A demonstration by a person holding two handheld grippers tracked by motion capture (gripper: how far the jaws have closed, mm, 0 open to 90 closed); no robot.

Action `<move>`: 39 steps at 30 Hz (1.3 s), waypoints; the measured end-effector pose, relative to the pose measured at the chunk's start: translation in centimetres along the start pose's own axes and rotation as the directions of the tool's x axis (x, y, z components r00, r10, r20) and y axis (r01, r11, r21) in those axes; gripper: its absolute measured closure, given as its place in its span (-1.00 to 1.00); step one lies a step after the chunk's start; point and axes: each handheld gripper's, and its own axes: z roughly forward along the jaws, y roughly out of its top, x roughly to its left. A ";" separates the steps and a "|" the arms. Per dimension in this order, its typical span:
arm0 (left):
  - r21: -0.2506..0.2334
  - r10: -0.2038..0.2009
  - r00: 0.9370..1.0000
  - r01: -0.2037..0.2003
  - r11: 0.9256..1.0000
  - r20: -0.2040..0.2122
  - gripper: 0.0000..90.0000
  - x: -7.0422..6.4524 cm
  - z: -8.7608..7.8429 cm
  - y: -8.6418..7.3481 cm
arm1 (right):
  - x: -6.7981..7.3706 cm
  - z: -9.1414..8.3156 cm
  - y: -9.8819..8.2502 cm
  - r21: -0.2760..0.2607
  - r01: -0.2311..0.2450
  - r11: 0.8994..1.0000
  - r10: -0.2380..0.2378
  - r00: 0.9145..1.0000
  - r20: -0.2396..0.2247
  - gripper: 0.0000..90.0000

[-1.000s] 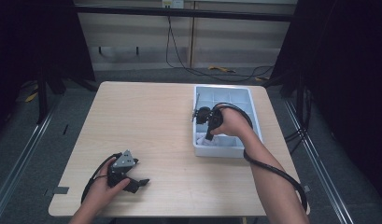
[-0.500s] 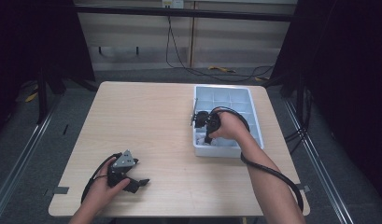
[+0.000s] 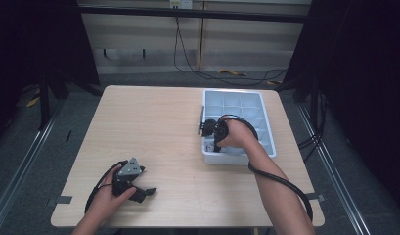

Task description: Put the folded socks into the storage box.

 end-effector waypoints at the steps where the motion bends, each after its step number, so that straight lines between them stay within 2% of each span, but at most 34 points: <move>1: 0.000 0.001 1.000 -0.001 1.000 0.001 -0.78 0.0 0.0 0.0 | -0.1 0.1 -0.1 -0.004 -0.003 1.000 0.003 1.000 -0.006 1.00; 4: 0.003 0.003 1.000 -0.003 1.000 0.002 -0.80 0.0 0.0 0.0 | -0.1 0.2 -0.2 -0.021 -0.003 1.000 0.003 1.000 -0.007 1.00; 13: 0.000 0.003 1.000 -0.003 1.000 0.003 -0.80 0.0 0.0 0.0 | 0.1 0.0 -0.3 -0.014 0.009 1.000 -0.009 1.000 0.006 1.00; 15: 0.002 0.003 1.000 -0.003 1.000 0.002 -0.80 0.0 0.0 0.0 | 0.0 0.0 -0.7 -0.050 -0.007 0.999 0.007 1.000 -0.005 1.00; 21: 0.002 0.003 1.000 -0.003 1.000 0.002 -0.80 0.0 0.0 0.0 | -0.1 -0.6 -1.2 -0.083 -0.015 0.996 0.013 1.000 -0.015 1.00; 28: 0.001 0.003 1.000 -0.003 1.000 0.003 -0.80 0.0 0.0 0.0 | 0.3 -2.1 -1.5 -0.086 -0.006 0.996 0.006 1.000 -0.003 0.98; 39: -0.002 0.002 1.000 -0.002 1.000 0.001 -0.80 0.0 0.1 0.0 | 1.1 -5.1 -2.6 -0.145 -0.016 0.989 0.019 1.000 0.019 0.89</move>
